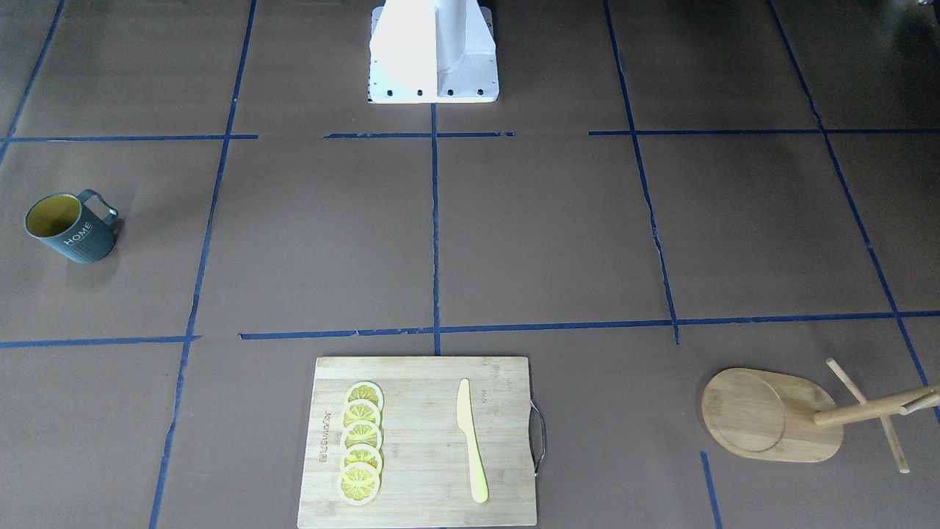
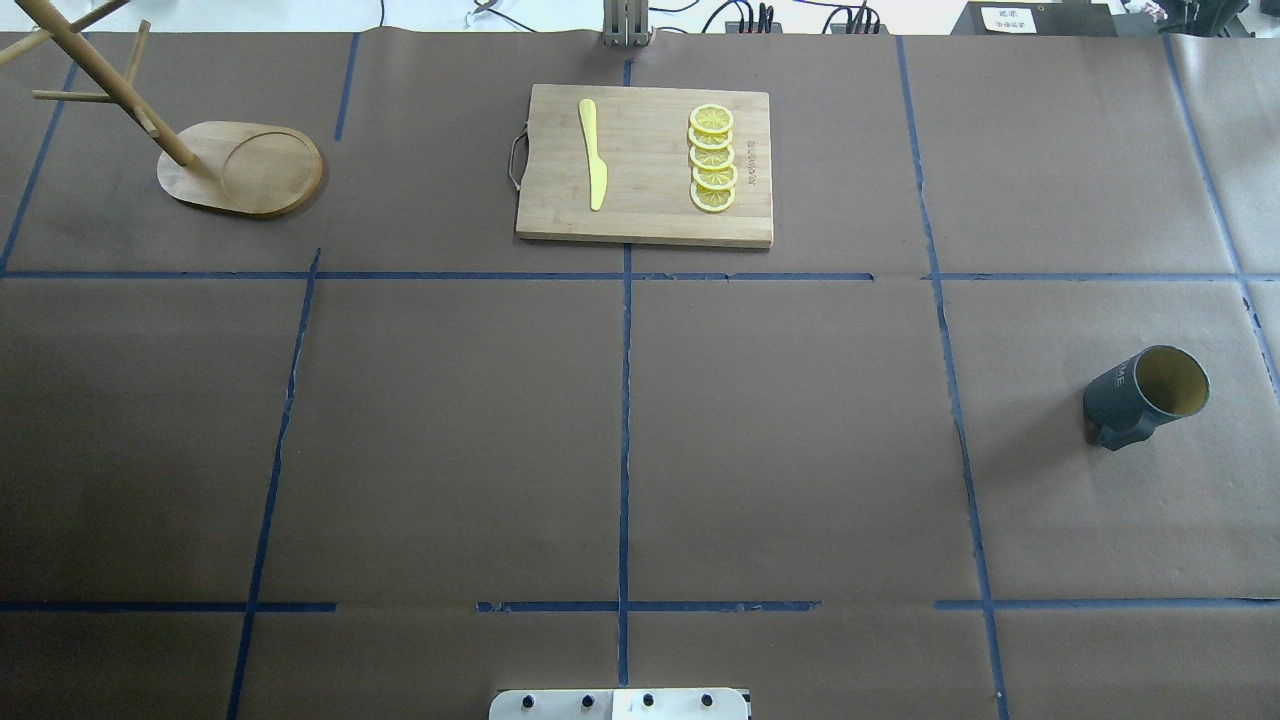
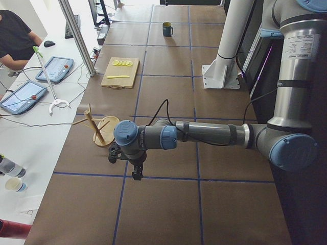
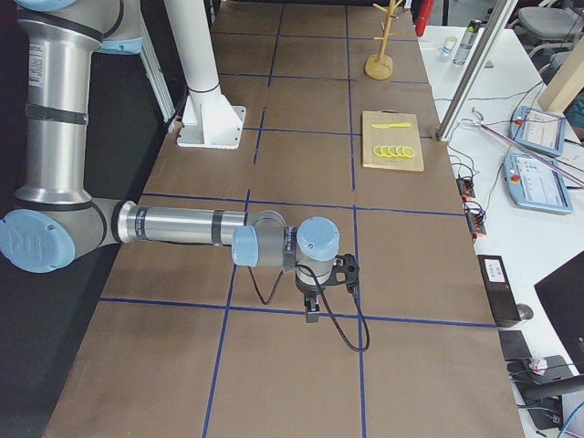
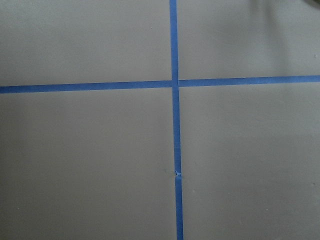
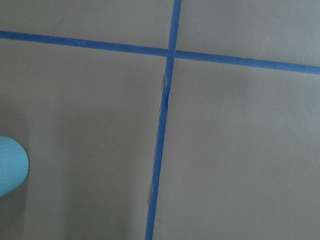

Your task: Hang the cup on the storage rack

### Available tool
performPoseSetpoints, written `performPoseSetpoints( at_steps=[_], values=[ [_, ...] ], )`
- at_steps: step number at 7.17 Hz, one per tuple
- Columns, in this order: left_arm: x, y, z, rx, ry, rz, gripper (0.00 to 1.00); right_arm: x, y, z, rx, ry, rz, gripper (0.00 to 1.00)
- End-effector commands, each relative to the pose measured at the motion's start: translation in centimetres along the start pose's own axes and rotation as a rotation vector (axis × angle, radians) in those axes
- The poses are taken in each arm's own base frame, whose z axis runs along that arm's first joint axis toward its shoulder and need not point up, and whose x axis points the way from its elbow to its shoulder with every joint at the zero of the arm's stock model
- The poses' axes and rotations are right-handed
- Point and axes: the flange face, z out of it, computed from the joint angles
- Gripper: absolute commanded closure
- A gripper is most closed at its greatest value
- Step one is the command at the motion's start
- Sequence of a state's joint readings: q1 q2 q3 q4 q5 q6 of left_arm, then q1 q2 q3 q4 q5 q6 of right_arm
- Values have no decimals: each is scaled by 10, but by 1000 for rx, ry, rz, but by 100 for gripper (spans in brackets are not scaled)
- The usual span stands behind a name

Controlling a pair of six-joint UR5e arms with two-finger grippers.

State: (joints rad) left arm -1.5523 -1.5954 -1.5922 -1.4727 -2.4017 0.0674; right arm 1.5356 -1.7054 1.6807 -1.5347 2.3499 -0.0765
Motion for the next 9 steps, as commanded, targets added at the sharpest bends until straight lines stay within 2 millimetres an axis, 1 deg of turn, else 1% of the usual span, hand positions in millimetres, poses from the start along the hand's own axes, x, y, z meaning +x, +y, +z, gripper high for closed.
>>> performPoseSetpoints(
  at_steps=[1, 5, 6, 7, 8, 9],
  values=[
    [2, -1, -2, 2, -1, -13, 0, -1, 1, 0, 1, -8, -2, 0],
    [2, 2, -3, 5, -9, 2, 0, 0, 1, 2, -2, -10, 0, 0],
    [5, 2, -6, 10, -8, 7, 0, -2, 0, 4, -5, -10, -8, 0],
    [3, 12, -3, 5, -7, 2, 0, -2, 0, 4, -5, -10, -10, 0],
    [4, 17, -5, 8, -8, 2, 0, -3, 0, 3, -3, -19, -6, 0],
    [6, 31, -4, 8, -8, 4, 0, -9, 1, 7, -2, -65, -21, 0]
  ],
)
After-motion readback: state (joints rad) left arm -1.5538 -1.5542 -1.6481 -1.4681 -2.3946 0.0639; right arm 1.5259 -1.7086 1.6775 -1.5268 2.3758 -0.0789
